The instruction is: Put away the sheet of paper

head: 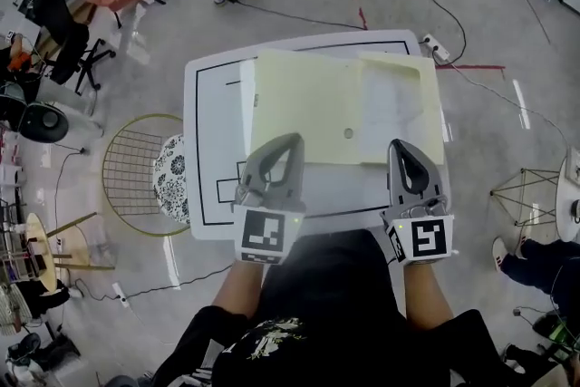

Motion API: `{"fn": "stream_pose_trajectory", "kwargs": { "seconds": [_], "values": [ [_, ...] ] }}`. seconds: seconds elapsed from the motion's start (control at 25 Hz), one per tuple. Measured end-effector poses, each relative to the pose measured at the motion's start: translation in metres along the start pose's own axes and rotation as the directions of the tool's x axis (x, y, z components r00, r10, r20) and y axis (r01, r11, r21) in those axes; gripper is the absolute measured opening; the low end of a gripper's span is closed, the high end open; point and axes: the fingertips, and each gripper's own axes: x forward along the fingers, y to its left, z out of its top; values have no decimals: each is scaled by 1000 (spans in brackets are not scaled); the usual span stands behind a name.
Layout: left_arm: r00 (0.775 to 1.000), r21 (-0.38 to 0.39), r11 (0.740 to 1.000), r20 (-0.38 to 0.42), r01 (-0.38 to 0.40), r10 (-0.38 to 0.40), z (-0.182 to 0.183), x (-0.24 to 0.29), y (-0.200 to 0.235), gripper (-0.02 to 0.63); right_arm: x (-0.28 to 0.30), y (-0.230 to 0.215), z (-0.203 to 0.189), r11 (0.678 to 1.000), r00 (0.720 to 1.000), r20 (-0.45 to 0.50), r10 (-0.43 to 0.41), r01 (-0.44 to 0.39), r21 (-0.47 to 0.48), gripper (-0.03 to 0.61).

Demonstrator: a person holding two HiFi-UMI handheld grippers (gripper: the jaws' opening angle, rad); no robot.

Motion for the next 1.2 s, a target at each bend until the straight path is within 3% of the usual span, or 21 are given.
{"fn": "stream_pose_trajectory", "kwargs": {
  "seconds": [0.28,0.48,0.72,1.2],
  "values": [
    [994,-12,1000,105,-9,10,15,-25,3,0,-11,15,14,1000,999,40,-14,14,7,-2],
    [994,-53,997,95,-51,56,7,-35,19,0,-11,19,19,1000,998,55,0,-1,13,-2],
    [978,-65,989,154,-131,139,21,-46,28,0,-12,12,29,1000,997,77,13,-13,-6,-2],
    [968,-38,985,186,-166,170,45,-49,13,0,-15,10,43,996,992,102,78,-73,-46,-2]
  ]
}}
